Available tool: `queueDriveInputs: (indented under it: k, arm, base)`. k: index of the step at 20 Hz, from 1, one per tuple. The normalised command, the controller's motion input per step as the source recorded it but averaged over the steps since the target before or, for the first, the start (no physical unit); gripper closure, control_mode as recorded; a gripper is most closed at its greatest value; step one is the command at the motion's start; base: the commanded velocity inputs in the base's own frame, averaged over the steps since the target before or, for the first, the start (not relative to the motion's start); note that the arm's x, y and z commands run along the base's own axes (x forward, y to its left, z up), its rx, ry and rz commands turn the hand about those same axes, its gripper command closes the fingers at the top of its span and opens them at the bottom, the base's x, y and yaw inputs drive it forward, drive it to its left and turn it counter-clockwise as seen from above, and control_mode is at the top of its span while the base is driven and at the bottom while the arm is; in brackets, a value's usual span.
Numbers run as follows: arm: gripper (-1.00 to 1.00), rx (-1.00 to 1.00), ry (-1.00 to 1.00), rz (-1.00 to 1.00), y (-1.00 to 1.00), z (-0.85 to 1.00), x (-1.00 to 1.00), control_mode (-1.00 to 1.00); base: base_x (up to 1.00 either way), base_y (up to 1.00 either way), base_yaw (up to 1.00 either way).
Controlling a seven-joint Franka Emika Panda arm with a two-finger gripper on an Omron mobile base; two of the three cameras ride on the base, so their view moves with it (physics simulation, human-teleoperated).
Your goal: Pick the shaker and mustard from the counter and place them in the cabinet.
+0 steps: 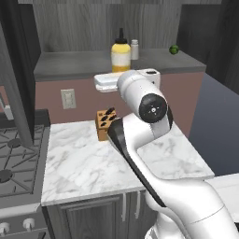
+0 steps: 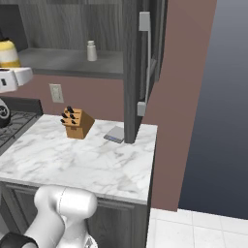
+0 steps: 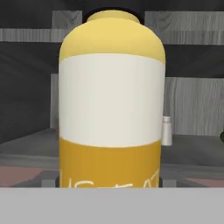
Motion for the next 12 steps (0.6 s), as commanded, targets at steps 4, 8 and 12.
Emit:
queueDriveInputs:
  k: [4, 8, 12]
  arm:
    - [1.00, 0.09, -0.07, 0.00, -0.01, 0.36, 0.10, -1.00]
    - [1.00, 0.08, -0.02, 0.00, -0.02, 0.32, 0.12, -1.00]
    - [1.00, 0.01, 0.00, 0.00, 0.00, 0.07, 0.35, -1.00]
  base:
    - [0.00, 0.00, 0.00]
    - [0.00, 0.00, 0.00]
    - [0.00, 0.00, 0.00]
